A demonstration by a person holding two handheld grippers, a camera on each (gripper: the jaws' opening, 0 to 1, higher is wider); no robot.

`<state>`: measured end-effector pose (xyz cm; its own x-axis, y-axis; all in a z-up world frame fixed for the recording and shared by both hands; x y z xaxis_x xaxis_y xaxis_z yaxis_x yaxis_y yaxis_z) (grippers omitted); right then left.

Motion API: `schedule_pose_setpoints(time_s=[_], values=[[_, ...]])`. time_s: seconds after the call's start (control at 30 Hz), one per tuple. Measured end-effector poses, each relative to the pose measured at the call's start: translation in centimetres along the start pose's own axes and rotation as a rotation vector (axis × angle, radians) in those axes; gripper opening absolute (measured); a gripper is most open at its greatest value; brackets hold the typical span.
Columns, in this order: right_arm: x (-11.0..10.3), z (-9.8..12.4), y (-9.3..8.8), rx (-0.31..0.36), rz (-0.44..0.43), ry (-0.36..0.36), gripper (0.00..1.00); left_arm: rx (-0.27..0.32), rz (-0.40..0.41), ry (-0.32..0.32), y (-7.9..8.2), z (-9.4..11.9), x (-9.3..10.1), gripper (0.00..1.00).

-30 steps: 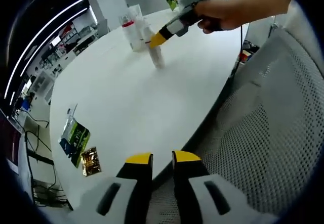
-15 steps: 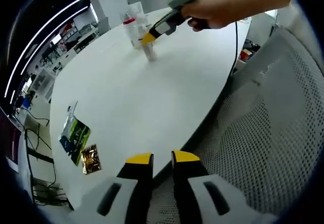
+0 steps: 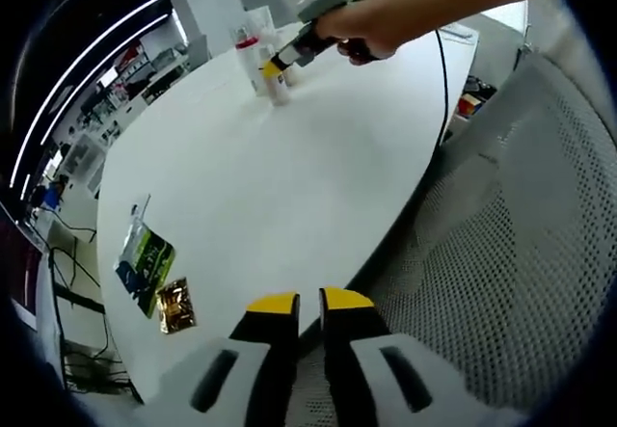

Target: Arrange the skincare products in the storage area until every visible bottle or jar stands upright without overlapping.

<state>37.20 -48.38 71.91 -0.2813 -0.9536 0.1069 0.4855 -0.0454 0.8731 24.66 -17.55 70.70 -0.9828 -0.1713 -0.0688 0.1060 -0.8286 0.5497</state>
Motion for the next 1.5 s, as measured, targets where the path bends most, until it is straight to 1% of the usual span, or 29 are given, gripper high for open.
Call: schedule_pose_setpoints(time_s=[0.2, 0.23, 0.3, 0.5, 0.6, 0.63, 0.73, 0.8, 0.9, 1.2, 1.37, 1.4, 1.5], values=[[0.7, -0.8, 0.3, -0.001, -0.013, -0.053, 0.14, -0.006, 0.001, 0.0, -0.1, 0.0, 0.0, 0.04], [1.0, -1.0, 0.2, -0.015, -0.029, -0.068, 0.14, -0.005, -0.004, -0.001, -0.1, 0.1, 0.0, 0.03], [1.3, -1.2, 0.4, -0.015, -0.045, -0.083, 0.14, 0.021, -0.018, 0.005, 0.3, 0.3, 0.0, 0.0], [1.8, -1.5, 0.4, -0.028, -0.04, -0.12, 0.15, 0.008, -0.017, -0.005, 0.1, 0.1, 0.1, 0.0], [1.8, -1.7, 0.1, -0.042, -0.054, -0.124, 0.15, -0.004, -0.016, -0.01, -0.1, 0.0, 0.1, 0.0], [1.9, -1.8, 0.1, -0.039, -0.072, -0.129, 0.15, -0.001, -0.015, -0.01, -0.1, 0.1, 0.1, 0.0], [1.9, -1.9, 0.1, -0.035, -0.08, -0.14, 0.15, -0.001, -0.014, -0.012, -0.1, 0.1, 0.1, 0.0], [2.0, -2.1, 0.3, -0.038, -0.102, -0.146, 0.15, -0.003, -0.014, -0.016, -0.1, 0.0, 0.2, 0.0], [2.1, -2.3, 0.4, -0.039, -0.108, -0.154, 0.15, -0.012, -0.016, -0.02, -0.3, 0.0, 0.2, 0.0], [2.3, -2.9, 0.7, -0.048, -0.119, -0.178, 0.15, -0.014, -0.011, -0.023, -0.4, -0.1, 0.2, 0.0], [2.2, -2.9, 0.4, -0.069, -0.13, -0.175, 0.15, -0.016, -0.011, -0.022, -0.4, -0.1, 0.1, 0.0], [2.1, -2.9, 0.1, -0.084, -0.123, -0.173, 0.15, -0.016, -0.012, -0.022, -0.4, -0.1, 0.1, 0.0], [1.9, -2.7, 0.0, -0.086, -0.14, -0.168, 0.19, -0.016, -0.012, -0.022, -0.4, -0.1, 0.2, 0.0]])
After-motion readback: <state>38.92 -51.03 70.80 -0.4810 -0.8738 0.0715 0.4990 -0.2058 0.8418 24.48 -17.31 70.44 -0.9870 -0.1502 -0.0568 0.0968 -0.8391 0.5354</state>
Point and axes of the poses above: the point that each gripper's makers call its tool centre point, and the gripper's own axes: z roughly backward along the fingers, x roughly to its right, y roughly out of its top, the point moved 3 cm from there along z, roughly backward along the fingers, and after that the axes turned 8 degrees about -y, right-handed, at the moved point
